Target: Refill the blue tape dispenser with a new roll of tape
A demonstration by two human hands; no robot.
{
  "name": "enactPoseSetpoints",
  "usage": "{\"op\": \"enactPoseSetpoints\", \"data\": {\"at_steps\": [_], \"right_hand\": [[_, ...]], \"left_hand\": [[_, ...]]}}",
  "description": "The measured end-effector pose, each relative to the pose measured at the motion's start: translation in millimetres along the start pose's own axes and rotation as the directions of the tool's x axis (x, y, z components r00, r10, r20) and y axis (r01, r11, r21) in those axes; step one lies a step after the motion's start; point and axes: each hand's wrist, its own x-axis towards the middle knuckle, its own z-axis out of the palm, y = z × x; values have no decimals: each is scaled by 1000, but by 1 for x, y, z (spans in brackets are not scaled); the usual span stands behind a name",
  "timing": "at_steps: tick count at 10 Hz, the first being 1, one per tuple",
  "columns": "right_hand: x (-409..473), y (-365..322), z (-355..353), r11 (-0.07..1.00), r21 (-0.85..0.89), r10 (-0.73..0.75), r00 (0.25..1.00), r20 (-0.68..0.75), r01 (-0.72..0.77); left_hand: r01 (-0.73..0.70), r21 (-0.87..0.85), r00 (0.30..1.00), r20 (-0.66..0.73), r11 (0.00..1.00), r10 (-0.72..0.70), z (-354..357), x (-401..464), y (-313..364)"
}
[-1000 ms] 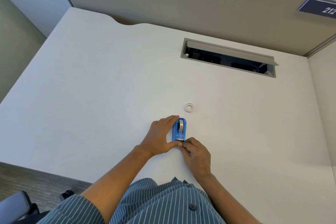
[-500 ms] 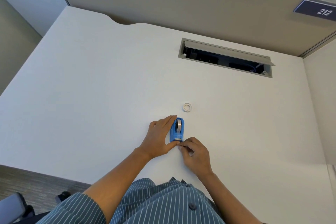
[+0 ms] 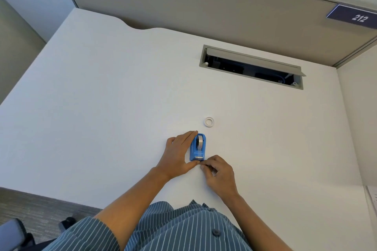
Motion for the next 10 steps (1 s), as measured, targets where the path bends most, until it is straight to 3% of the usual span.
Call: {"op": "enactPoseSetpoints", "data": {"at_steps": [7,10], "right_hand": [[-1,-6,-2,1000,-10,2,1000,3,-1],[-9,0,-7,996,-39,-86,996,-38,85]], "left_hand": [[26,2,1000,10,1000,-26,-2,-1,3],[59,-159,993,106,986,-43,3,-17,1]]}}
